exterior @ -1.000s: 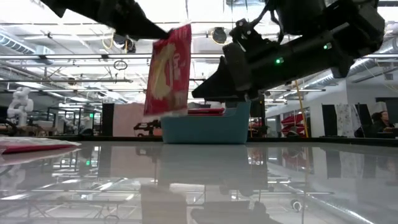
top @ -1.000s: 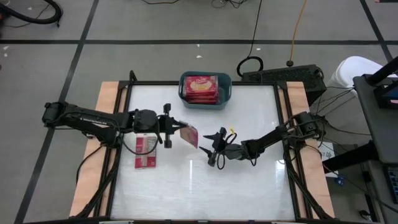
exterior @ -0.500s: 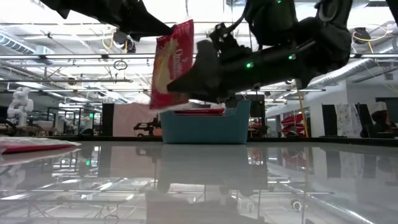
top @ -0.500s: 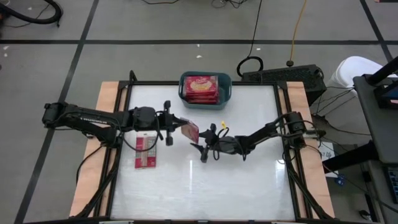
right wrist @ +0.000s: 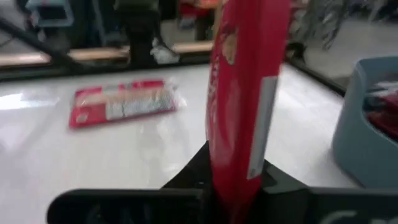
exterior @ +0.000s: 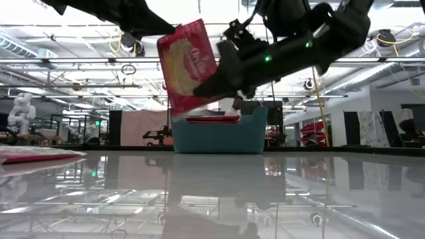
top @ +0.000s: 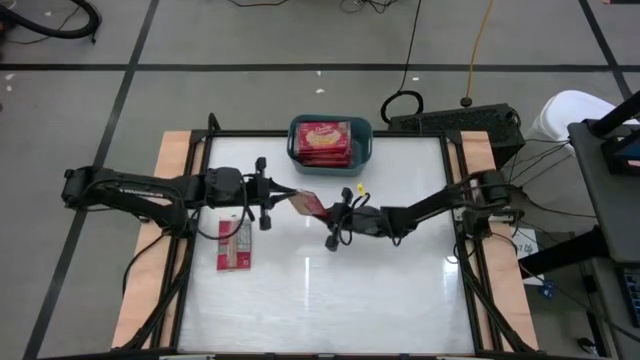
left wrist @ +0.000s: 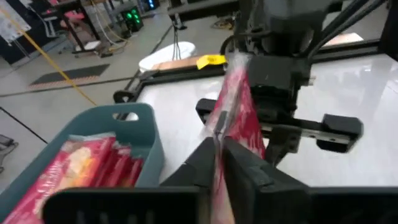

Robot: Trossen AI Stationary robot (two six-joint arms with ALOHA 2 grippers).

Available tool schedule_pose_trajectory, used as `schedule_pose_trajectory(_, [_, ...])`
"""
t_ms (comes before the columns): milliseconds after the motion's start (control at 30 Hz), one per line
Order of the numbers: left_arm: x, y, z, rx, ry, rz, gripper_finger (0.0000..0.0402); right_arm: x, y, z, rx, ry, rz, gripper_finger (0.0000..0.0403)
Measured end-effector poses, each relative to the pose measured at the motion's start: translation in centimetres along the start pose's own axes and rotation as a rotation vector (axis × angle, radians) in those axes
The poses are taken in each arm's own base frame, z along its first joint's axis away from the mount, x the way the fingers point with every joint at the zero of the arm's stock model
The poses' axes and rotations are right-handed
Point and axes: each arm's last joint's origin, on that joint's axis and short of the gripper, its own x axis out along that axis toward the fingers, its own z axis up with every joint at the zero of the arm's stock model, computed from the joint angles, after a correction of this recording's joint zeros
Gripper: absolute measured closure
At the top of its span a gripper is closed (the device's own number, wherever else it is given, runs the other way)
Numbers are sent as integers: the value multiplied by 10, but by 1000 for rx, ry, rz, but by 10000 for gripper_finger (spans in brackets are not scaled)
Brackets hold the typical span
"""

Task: Sort popcorn bags into baskets
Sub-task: Put the red popcorn bag into the green bin

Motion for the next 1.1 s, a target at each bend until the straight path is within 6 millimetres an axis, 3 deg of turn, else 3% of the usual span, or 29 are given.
schedule_pose_trajectory(300, [-20, 20, 17, -45, 25, 46, 219, -36, -42, 38, -16, 235, 89, 389])
schedule_pose_trajectory(467, [2, 30, 23, -74, 96, -56, 154, -48, -56, 48, -15, 284, 195, 391])
schedule_pose_trajectory(600, [30, 33, 18, -58, 158, -117, 137, -50, -61, 44, 0, 338, 225, 390])
schedule_pose_trajectory(733, [57, 34, 10, -47, 212, -177, 148, -51, -61, 40, -16, 377, 220, 390])
schedule_pose_trajectory(867, [79, 34, 6, -29, 215, -211, 184, -51, -64, 38, -21, 396, 211, 390])
schedule_pose_trajectory(967, [89, 35, 5, -5, 216, -218, 233, -50, -67, 38, -18, 402, 200, 390])
schedule_pose_trajectory(1100, [90, 39, 9, 22, 206, -211, 337, -49, -71, 38, -24, 398, 167, 388])
